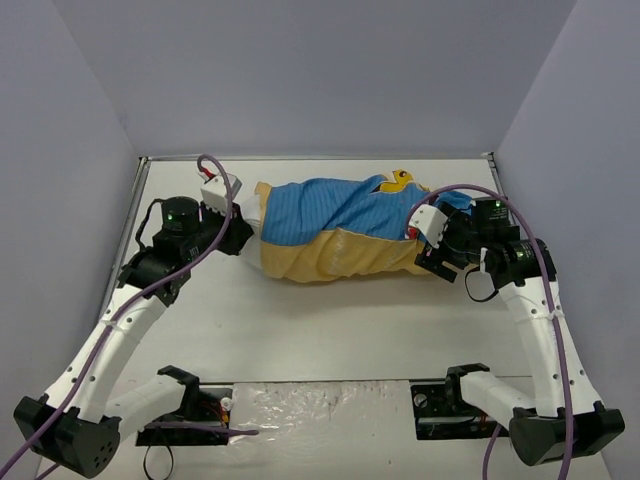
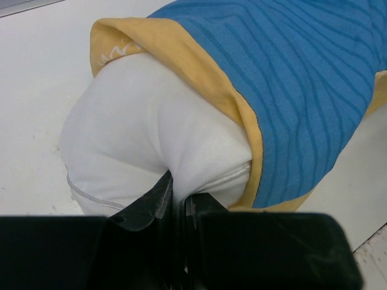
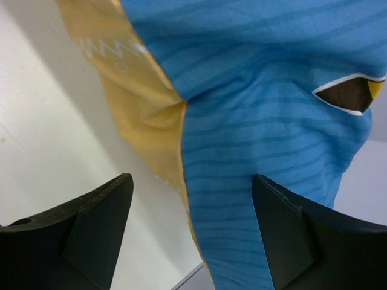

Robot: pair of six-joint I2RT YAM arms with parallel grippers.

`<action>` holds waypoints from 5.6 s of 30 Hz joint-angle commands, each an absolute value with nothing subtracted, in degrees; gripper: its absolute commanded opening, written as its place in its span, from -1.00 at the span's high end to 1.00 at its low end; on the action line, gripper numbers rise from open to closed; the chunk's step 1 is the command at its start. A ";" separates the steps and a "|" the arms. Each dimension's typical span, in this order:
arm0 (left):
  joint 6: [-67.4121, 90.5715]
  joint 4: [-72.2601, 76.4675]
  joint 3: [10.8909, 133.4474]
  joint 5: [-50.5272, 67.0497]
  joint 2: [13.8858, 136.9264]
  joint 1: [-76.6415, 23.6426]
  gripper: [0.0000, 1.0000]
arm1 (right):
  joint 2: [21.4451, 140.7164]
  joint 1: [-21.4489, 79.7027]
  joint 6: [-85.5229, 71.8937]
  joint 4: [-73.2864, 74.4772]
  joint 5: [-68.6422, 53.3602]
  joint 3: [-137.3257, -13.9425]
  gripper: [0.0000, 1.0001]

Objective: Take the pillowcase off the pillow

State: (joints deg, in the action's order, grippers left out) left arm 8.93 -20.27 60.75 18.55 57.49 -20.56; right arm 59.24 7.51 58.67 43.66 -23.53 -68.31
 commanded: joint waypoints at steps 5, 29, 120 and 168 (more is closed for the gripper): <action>18.53 -8.71 64.42 28.90 57.48 -17.50 0.95 | 58.54 11.86 54.15 30.34 -8.89 -62.58 -0.39; 30.24 1.67 60.82 38.50 55.46 -7.82 0.95 | 51.07 19.34 50.09 24.52 4.05 -68.29 1.00; 17.23 -12.22 46.41 10.02 44.39 -17.49 -0.96 | 59.60 10.27 63.02 3.29 -11.89 -40.79 -1.00; 2.81 -12.83 45.00 7.73 38.14 -26.10 -0.98 | 58.35 19.66 55.45 -13.01 -12.49 -42.81 0.10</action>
State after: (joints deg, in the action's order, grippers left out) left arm 5.69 -13.56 44.42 9.17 38.37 -25.69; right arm 56.23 16.97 56.12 -21.34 -5.82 -44.01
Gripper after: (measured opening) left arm 0.990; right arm 0.360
